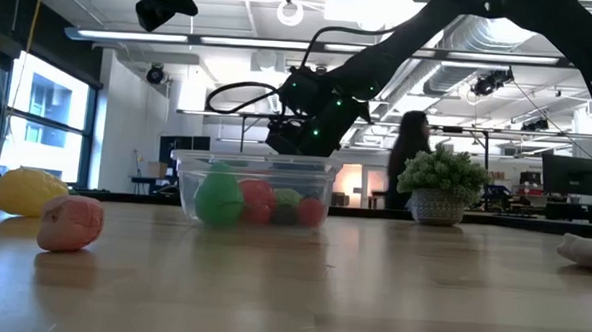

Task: Pick and placing Produce into tupperware
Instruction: Put the red strawberry into the transparent bin

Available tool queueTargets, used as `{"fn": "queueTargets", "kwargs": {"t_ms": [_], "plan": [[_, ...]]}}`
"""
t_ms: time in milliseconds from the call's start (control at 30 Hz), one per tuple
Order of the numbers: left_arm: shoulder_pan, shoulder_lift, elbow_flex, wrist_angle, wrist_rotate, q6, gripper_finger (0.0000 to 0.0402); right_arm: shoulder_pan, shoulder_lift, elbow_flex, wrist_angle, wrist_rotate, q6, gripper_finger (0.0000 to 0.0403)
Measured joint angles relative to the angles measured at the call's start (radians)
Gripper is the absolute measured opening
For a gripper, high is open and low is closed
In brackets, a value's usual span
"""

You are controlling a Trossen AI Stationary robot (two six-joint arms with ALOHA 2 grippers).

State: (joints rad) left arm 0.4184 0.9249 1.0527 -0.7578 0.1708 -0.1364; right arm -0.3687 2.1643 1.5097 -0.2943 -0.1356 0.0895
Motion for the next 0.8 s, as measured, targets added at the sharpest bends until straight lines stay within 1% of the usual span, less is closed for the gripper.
{"fn": "queueTargets", "kwargs": {"t_ms": [567,800], "plan": [[0.0,0.0,0.0,0.0,0.0,0.0,0.0001,0.002,0.0,0.0,-0.003,0.02,0.01,0.0232],[0.0,0.0,0.0,0.0,0.0,0.0,0.0001,0.003,0.001,0.0,-0.012,0.005,-0.001,0.0232]]}}
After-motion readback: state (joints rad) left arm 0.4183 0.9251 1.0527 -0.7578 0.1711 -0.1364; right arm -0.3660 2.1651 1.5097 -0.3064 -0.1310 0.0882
